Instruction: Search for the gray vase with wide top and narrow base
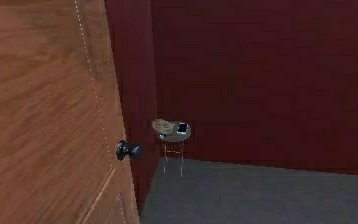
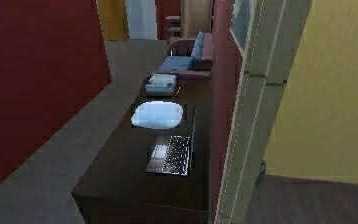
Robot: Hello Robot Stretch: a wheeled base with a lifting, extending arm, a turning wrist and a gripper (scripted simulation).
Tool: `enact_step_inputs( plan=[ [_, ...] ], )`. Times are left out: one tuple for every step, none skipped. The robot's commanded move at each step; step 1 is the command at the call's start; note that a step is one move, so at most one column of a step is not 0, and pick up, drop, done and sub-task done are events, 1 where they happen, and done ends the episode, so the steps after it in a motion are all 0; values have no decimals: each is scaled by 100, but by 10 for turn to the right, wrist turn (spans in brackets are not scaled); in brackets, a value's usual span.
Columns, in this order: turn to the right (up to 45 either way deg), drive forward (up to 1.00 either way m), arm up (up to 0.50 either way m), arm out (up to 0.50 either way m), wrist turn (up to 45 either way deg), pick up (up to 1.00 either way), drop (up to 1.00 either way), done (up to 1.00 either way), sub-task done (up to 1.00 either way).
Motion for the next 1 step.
enact_step_inputs(
  plan=[
    [180,0,0,0,0,0,0,0,0]
  ],
)
